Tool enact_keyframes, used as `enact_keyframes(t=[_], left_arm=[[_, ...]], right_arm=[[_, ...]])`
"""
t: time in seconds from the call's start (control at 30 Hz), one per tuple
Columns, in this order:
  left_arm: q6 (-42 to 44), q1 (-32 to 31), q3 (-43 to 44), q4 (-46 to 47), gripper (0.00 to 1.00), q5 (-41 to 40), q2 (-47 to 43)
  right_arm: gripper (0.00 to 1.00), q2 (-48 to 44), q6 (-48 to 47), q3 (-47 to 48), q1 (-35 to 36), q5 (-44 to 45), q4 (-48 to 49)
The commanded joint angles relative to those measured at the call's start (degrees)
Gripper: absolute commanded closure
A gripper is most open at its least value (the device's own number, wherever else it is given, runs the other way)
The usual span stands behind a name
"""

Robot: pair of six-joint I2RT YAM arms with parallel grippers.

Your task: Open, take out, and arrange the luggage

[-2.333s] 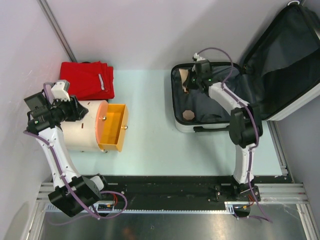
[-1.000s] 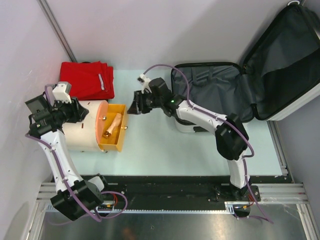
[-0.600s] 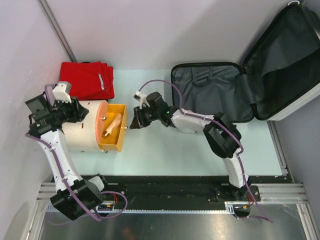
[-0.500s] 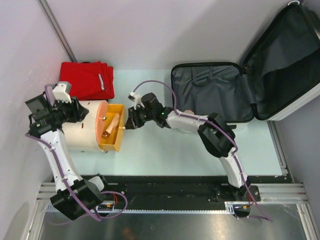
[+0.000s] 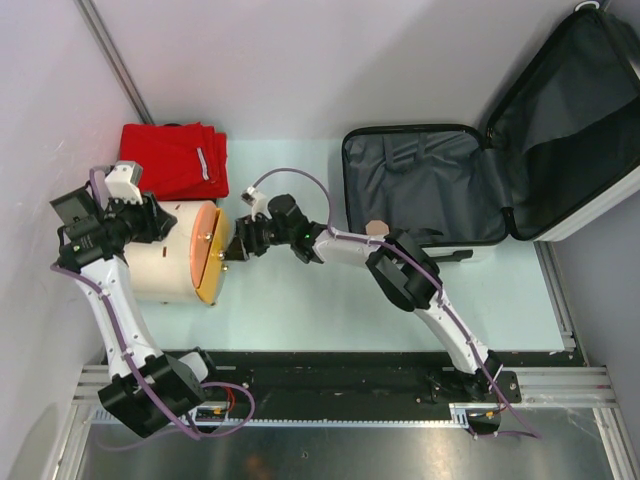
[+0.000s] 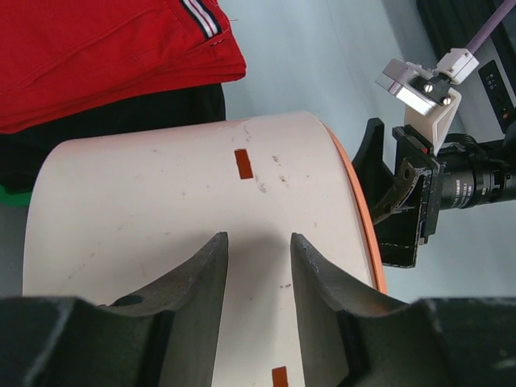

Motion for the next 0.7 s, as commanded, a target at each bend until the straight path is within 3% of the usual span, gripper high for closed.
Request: enact_keyframes(t=[0.0, 0.33, 0.67], left_arm=[[1.1, -0.1, -4.4, -14.7, 0.56, -6.6, 3.5], [0.9, -0.1, -4.4, -14.7, 0.57, -7.4, 3.2], [0.6, -0.2, -4.3, -14.8, 0.57, -7.7, 3.4]], right_arm=[[0.32, 0.6, 5.4, 1.2, 1.1, -5.3, 12.0], [0.32, 4.3, 9.2, 7.4, 2.4, -3.7, 12.5], [0.36, 3.6, 12.8, 0.9, 0.6, -8.5, 13.4]])
